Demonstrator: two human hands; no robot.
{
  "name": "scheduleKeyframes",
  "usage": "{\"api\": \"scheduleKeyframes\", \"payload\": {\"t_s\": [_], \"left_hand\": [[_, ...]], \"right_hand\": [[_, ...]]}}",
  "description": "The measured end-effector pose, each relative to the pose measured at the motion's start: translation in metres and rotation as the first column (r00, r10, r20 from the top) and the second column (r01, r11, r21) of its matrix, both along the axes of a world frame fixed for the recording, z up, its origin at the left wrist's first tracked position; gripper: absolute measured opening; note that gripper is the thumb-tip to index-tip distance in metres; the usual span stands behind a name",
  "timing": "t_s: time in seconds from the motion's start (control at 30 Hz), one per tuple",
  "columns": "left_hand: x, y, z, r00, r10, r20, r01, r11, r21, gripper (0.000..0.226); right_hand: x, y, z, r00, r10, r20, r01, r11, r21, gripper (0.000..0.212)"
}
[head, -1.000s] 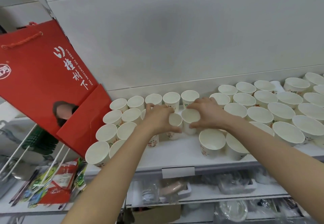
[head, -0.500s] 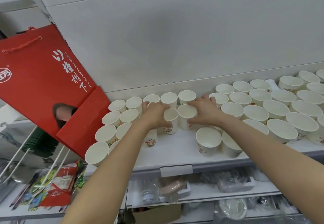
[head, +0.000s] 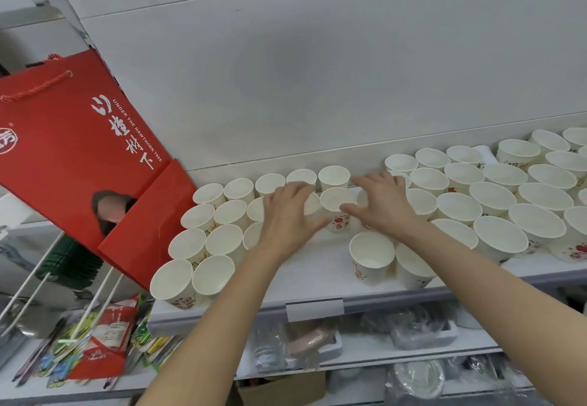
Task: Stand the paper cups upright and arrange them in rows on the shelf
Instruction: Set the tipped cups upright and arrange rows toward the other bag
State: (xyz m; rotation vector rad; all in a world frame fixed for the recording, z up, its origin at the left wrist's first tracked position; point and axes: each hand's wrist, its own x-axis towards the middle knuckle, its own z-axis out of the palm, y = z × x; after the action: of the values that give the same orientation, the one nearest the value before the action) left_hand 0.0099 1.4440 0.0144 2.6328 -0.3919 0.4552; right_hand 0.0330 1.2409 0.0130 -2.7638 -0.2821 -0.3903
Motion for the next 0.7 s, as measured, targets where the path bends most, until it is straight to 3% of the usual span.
{"api": "scheduleKeyframes", "payload": {"t_s": [0.07, 0.13, 0.27, 0.37, 0.47, 0.57, 0.7], "left_hand": [[-0.023, -0.019, 0.002, 0.981, -0.179, -0.081, 0.170, 0.980, -0.103, 0.075], [-0.045, -0.041, 0.001, 0.932, -0.294, -0.211, 0.288, 0.956, -0.058, 0.085], [-0.057, -0.061, -0.014, 0.906, -0.310, -0.288, 0.344, 0.936, 0.076, 0.091], [-0.058, -0.054, -0.012, 0.942, -0.213, -0.258, 0.230, 0.973, 0.036, 0.079], [-0.056, -0.040, -0.008, 0.982, -0.017, -0.190, 0.044, 0.989, 0.138, 0.076], [-0.057, -0.032, -0.008, 0.975, 0.154, -0.159, -0.112, 0.963, 0.245, 0.074], [-0.064, -0.028, -0.010, 0.954, 0.265, -0.142, -0.214, 0.930, 0.300, 0.072]], "right_hand": [[-0.012, -0.014, 0.004, 0.997, 0.004, 0.079, -0.013, 0.993, 0.114, 0.043], [-0.026, -0.031, 0.008, 0.992, -0.011, 0.127, -0.017, 0.977, 0.212, 0.030], [-0.071, -0.065, 0.010, 0.986, -0.041, 0.159, -0.010, 0.950, 0.311, 0.026], [-0.111, -0.081, 0.002, 0.983, -0.037, 0.178, -0.021, 0.949, 0.314, 0.033], [-0.130, -0.095, -0.014, 0.990, 0.053, 0.133, -0.085, 0.965, 0.250, 0.052], [-0.131, -0.099, -0.023, 0.986, 0.132, 0.099, -0.145, 0.979, 0.143, 0.070], [-0.128, -0.090, -0.025, 0.986, 0.163, 0.045, -0.161, 0.986, -0.048, 0.087]]}}
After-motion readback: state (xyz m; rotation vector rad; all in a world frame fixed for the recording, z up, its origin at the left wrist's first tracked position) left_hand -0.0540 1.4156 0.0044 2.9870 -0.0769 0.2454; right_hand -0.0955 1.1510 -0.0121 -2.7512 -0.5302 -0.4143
